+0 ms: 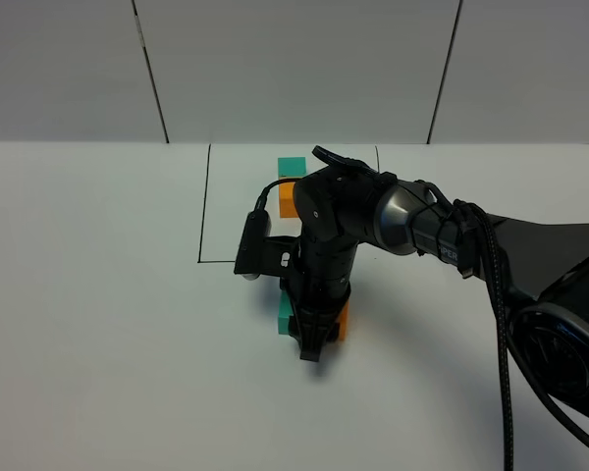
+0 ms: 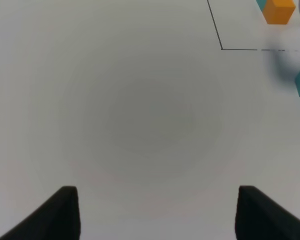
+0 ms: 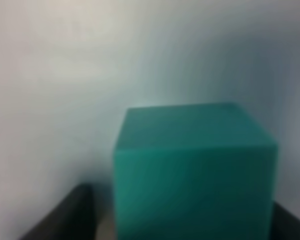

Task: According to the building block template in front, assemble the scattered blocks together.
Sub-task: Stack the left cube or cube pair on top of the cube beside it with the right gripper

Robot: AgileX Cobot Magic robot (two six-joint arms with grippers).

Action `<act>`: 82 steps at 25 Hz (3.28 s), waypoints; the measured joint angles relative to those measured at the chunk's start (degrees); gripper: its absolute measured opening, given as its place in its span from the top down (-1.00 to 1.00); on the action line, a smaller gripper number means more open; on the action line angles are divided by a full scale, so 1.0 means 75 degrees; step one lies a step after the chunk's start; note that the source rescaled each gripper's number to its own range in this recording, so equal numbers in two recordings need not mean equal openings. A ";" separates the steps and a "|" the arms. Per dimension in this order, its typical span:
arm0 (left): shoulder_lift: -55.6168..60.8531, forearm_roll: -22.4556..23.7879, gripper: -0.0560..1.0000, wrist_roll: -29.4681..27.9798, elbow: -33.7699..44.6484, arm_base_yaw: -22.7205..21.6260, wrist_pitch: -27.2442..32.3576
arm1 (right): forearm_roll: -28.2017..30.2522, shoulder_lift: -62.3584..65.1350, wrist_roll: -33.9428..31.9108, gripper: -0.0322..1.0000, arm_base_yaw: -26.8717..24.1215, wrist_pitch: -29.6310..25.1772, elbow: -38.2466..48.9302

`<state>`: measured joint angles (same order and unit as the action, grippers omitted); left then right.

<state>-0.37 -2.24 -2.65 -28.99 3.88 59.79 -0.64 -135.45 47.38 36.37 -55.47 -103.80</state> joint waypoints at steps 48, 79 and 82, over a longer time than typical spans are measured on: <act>0.0000 0.0000 0.14 0.0007 0.0000 0.0000 0.0000 | 0.0580 0.0430 -1.1865 0.94 0.0517 -0.0020 0.0046; 0.0000 0.0000 0.14 0.0007 0.0000 0.0000 0.0000 | 0.1165 0.0258 -1.2202 0.94 0.0517 0.0371 0.0046; 0.0000 0.0000 0.14 0.0007 0.0000 0.0000 0.0000 | 0.1165 0.0258 -1.2202 0.94 0.0517 0.0463 0.0046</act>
<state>-0.37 -2.24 -2.60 -28.99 3.88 59.79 8.10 -133.52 -44.13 40.24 -51.99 -103.46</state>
